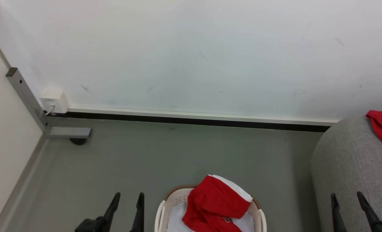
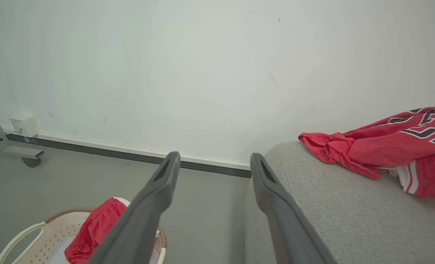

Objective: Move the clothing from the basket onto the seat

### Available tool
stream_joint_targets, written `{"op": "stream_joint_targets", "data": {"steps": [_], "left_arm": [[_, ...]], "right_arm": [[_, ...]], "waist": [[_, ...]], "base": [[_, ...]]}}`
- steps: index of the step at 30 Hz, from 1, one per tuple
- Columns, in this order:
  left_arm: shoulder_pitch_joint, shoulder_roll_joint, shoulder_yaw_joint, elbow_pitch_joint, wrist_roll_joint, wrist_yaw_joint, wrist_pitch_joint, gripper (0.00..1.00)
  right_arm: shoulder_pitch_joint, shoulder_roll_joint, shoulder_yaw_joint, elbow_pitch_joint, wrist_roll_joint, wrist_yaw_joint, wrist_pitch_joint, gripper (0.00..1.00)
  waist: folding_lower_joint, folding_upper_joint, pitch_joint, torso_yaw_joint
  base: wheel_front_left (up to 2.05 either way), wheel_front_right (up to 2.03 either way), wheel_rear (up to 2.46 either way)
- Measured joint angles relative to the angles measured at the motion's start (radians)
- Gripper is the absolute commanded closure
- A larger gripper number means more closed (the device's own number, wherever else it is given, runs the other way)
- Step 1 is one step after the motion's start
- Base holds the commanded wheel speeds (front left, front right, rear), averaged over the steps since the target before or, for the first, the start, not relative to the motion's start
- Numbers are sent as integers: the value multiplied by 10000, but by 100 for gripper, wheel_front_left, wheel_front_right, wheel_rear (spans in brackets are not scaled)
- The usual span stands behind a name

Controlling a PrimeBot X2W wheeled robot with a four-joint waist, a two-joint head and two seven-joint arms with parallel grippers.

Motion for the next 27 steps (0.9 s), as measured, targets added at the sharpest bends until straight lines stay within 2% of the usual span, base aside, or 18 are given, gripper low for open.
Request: {"op": "stream_joint_targets", "data": {"steps": [6, 13, 19, 27], "left_arm": [[-181, -10, -249, 21, -46, -31, 0, 0], [-1079, -12, -752, 316, 15, 52, 0, 0], [-2610, -15, -1450, 1546, 217, 151, 0, 0], [-4869, -29, -2150, 4132, 700, 211, 307, 0]], "right_arm": [[-142, 10, 96, -25, 54, 0, 0, 0], [-701, 13, 146, -368, 54, 0, 0, 0], [-1322, 10, 192, -736, 130, 0, 0, 0], [-2223, 4, 502, -1151, 385, 0, 0, 0]], "waist": [[1, 0, 169, -351], [2, 0, 707, -1088], [2, 0, 1657, -1821], [3, 0, 3247, -2816]], "base": [[0, 0, 0], [0, 0, 0], [0, 0, 0], [0, 0, 0]]}}
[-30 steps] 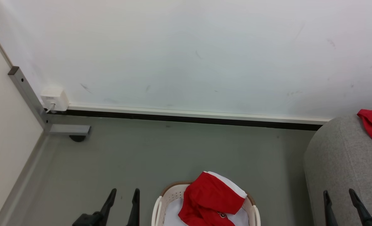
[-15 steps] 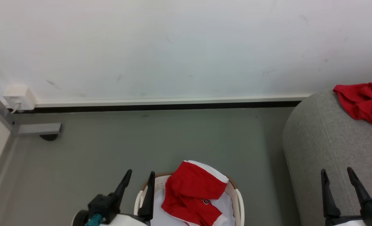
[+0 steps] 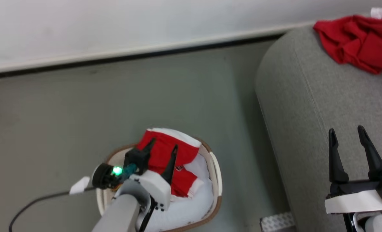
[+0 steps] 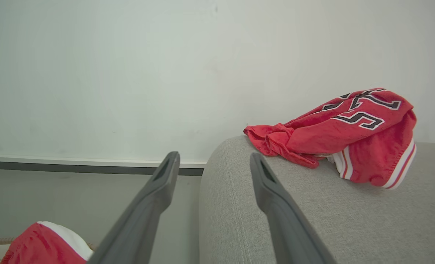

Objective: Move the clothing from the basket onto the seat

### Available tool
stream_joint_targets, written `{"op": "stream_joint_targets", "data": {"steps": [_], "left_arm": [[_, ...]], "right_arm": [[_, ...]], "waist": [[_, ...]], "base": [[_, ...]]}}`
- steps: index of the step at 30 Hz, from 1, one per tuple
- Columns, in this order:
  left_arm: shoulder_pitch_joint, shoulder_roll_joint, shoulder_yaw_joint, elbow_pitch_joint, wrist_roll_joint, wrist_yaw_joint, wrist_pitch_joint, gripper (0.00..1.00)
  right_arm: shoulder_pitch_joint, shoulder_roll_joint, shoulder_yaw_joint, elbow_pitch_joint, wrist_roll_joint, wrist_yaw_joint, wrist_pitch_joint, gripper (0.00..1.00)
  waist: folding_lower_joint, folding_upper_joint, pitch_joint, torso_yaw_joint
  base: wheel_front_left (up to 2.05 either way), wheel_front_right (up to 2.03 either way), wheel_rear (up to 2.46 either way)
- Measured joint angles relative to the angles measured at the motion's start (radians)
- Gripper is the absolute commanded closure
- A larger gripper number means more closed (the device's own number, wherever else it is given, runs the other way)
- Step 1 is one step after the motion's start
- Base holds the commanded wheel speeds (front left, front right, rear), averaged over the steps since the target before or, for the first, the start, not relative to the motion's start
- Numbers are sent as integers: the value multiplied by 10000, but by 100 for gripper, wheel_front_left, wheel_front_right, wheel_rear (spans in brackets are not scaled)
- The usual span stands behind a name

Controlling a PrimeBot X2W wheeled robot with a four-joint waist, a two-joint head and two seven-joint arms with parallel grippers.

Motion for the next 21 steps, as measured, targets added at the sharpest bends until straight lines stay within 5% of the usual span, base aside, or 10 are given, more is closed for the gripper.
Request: {"op": "stream_joint_targets", "data": {"steps": [10, 21], "left_arm": [[-1768, -8, -593, 3083, 31, 228, 1885, 0], [-3415, 416, -742, 5135, 299, 940, 2786, 0]], "right_arm": [[-894, 2, 629, -445, 677, 0, 0, 0], [-1801, 6, 1367, -920, 1354, 0, 0, 0]], "waist": [[1, 0, 2059, -870], [0, 0, 4052, -1394]], "base": [[0, 0, 0], [0, 0, 0]]}}
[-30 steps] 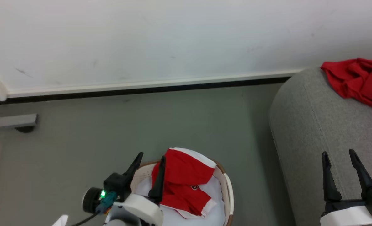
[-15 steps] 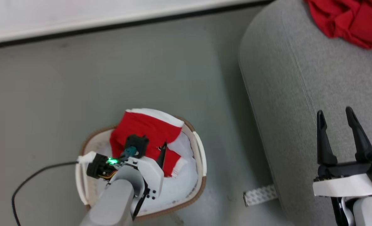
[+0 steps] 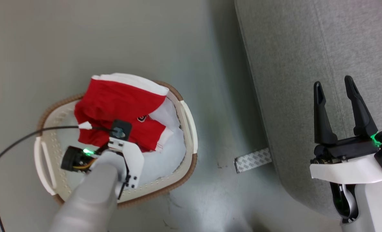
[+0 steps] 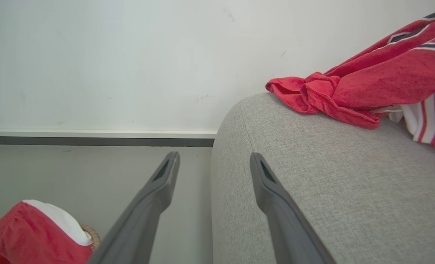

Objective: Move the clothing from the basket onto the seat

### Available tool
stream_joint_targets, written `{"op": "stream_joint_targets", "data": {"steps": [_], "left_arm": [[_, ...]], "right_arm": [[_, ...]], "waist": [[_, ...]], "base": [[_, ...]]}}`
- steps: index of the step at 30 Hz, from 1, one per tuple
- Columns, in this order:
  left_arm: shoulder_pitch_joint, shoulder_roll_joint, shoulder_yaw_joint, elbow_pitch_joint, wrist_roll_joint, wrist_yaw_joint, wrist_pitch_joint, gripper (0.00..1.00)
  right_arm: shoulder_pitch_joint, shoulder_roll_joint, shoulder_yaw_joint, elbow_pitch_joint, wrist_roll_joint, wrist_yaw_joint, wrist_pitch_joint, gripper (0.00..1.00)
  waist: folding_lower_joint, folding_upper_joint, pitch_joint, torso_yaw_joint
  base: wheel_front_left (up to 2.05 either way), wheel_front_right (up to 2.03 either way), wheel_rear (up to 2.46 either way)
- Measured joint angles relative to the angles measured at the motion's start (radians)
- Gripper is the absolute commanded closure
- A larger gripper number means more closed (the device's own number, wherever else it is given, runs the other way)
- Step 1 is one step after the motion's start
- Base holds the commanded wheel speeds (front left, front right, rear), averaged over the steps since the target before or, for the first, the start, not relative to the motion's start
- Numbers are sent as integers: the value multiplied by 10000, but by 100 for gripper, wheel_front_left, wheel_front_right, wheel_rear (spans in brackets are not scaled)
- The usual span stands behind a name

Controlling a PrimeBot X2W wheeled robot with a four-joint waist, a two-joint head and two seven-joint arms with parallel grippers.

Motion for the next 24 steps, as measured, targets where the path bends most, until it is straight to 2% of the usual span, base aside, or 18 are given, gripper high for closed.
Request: {"op": "stream_joint_targets", "data": {"steps": [9, 16, 17, 18, 24], "left_arm": [[-941, 384, -65, 633, 35, 249, -117, 0], [-1393, 408, -244, 855, 79, 182, -259, 0], [-1417, 382, -278, 880, 81, 171, -251, 53], [-1437, 343, -326, 903, 82, 123, -255, 100], [-1431, 196, -579, 1024, 153, -407, -410, 100]], "right_arm": [[-276, -2, 113, -165, 253, 0, 0, 0], [-408, -2, 155, -201, 301, 0, 0, 0], [-434, -2, 153, -201, 301, 0, 0, 0], [-453, -2, 150, -199, 301, 0, 0, 0], [-530, 0, 27, -105, 211, 0, 0, 0]], "waist": [[-1, 0, 1210, -276], [-1, -1, 1892, -343], [-1, 0, 1948, -337], [-1, -1, 1985, -327], [-1, -1, 1895, -215]], "base": [[0, 0, 0], [0, 0, 0], [0, 0, 0], [0, 0, 0], [0, 0, 0]]}}
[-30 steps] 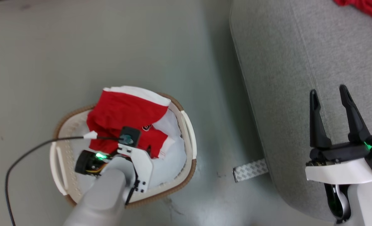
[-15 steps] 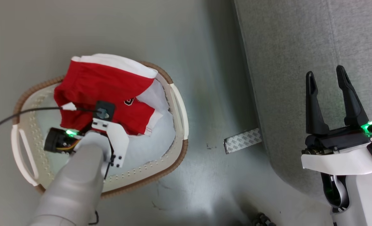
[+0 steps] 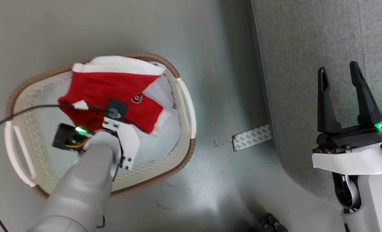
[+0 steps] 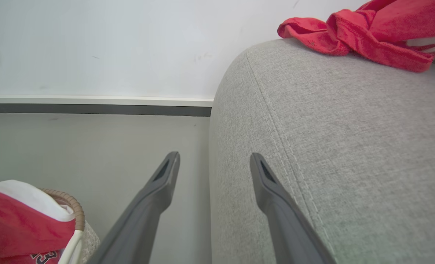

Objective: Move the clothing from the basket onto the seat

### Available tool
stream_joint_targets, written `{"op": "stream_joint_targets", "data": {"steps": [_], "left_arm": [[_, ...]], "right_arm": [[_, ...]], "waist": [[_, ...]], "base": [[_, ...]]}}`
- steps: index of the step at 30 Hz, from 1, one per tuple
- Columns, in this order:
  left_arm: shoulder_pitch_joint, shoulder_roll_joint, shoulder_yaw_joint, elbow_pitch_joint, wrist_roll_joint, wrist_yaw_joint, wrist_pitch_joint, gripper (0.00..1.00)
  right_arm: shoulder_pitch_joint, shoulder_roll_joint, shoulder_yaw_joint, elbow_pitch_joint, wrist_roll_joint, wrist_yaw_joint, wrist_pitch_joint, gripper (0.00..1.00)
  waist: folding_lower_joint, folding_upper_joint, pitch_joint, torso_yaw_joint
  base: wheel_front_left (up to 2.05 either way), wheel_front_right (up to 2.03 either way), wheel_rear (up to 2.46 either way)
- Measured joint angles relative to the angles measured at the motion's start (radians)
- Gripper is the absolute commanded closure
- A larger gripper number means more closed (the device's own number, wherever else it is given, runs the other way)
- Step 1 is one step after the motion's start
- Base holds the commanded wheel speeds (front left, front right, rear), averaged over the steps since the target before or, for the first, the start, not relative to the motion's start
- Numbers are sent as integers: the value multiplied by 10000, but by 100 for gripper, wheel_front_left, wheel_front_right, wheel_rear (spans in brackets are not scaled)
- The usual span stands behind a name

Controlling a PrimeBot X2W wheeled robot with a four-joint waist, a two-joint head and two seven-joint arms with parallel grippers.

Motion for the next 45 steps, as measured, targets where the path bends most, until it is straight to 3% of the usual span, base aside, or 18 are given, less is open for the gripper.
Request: {"op": "stream_joint_targets", "data": {"steps": [13, 20, 34, 45], "left_arm": [[1457, -566, 291, -320, -1283, -809, -1735, 100], [2640, -585, -311, -1881, -2558, -1166, -1950, 100], [4042, -516, -826, -5216, -3758, -460, -1448, 100], [4858, 447, -717, -8809, -3852, 265, -224, 100]], "right_arm": [[676, 4, -234, 476, -612, 0, 0, 0], [1615, 8, -339, 859, -771, 0, 0, 0], [3753, 8, -740, 1360, -1273, 0, 0, 0], [4601, 8, -591, 1398, -1709, 0, 0, 0]], "waist": [[-1, 0, -1966, 688], [-2, 0, -3724, 1197], [-4, 0, -7304, 2397], [-6, 0, -9236, 3123]], "base": [[0, 0, 0], [0, 0, 0], [0, 0, 0], [0, 0, 0]]}}
